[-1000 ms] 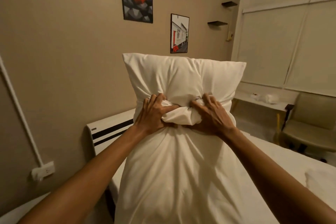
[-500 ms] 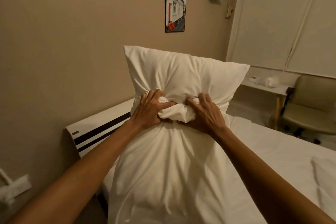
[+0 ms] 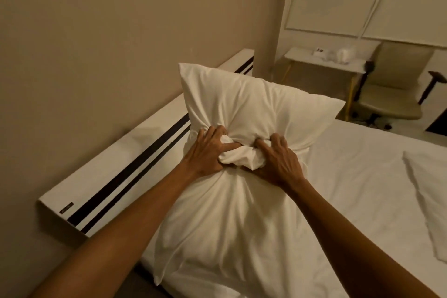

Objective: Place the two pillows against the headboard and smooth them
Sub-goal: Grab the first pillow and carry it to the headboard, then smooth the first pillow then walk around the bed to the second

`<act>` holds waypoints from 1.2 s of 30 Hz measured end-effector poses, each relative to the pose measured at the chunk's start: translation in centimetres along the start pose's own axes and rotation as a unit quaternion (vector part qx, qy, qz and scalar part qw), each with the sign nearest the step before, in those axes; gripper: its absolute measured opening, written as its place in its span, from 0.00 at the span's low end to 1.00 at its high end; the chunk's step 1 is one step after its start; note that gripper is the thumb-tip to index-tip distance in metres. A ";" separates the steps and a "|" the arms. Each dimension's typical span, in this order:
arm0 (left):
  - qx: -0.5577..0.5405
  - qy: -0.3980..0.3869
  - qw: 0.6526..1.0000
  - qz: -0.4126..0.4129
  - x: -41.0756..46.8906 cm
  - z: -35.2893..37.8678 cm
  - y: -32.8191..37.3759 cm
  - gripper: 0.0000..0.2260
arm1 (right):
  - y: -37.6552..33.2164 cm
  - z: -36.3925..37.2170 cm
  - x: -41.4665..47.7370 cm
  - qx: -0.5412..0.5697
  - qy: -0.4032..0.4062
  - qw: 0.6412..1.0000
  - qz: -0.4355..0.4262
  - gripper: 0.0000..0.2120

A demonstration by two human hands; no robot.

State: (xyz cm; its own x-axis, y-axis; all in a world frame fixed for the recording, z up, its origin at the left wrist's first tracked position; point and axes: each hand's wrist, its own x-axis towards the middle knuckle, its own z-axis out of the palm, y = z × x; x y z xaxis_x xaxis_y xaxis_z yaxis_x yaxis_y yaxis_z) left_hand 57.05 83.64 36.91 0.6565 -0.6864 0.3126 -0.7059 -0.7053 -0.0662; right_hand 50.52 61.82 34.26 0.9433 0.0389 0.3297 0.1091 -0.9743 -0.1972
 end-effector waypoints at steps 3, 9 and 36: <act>-0.005 -0.026 0.999 0.032 -0.3 3.9 -2.7 0.22 | -0.8 4.8 0.4 0.007 -0.036 0.998 0.041 0.36; -0.023 -0.059 0.996 0.065 -0.7 12.9 -7.9 0.21 | -1.8 13.9 1.8 0.038 -0.097 0.990 0.097 0.34; -0.184 -0.264 0.931 -0.172 -18.2 46.2 -14.5 0.43 | -4.1 47.5 -5.4 0.076 -0.286 0.926 0.235 0.46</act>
State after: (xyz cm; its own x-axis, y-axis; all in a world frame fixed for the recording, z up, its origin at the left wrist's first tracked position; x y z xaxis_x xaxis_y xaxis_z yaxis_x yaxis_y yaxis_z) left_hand 67.58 98.15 -11.64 0.8309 -0.4914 -0.2611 -0.4091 -0.8575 0.3120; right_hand 59.87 76.19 -10.55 0.9049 -0.2265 -0.3604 -0.3529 -0.8727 -0.3375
